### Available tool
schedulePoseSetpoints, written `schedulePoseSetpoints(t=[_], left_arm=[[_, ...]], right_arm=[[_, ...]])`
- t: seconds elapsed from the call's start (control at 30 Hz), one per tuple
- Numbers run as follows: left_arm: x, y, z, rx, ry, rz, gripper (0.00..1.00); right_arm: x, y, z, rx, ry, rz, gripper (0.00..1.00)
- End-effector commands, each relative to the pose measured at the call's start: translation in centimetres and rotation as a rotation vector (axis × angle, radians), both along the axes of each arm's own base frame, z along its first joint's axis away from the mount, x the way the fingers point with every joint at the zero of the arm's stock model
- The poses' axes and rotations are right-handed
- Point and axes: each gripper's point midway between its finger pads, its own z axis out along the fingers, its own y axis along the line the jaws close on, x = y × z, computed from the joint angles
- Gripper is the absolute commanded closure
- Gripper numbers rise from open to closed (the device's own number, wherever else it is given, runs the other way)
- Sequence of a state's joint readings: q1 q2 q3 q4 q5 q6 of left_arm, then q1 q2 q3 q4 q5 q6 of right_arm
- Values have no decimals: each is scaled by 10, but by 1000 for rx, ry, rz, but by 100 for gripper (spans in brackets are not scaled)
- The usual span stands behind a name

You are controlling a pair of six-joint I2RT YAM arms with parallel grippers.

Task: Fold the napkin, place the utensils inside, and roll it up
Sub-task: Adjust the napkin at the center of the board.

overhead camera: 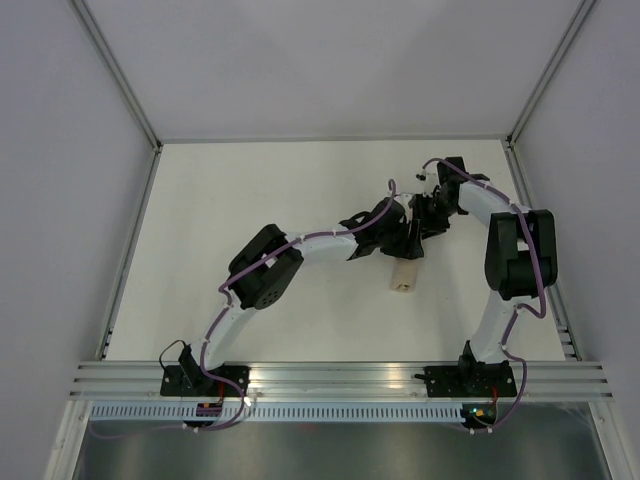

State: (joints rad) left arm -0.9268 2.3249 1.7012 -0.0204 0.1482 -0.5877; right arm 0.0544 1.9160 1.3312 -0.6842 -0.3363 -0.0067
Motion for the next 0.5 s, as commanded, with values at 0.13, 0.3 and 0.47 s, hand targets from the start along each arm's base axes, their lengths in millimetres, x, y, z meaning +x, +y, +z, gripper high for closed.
schedulePoseSetpoints(t=[0.13, 0.3, 0.47], left_arm=[[-5, 14, 19, 11, -41, -37, 32], [-6, 15, 40, -47, -111, -58, 31], [-2, 21, 53, -47, -156, -44, 32]], right_arm=[[30, -10, 0, -127, -70, -50, 59], [36, -10, 0, -176, -94, -44, 60], [44, -11, 2, -221, -119, -35, 60]])
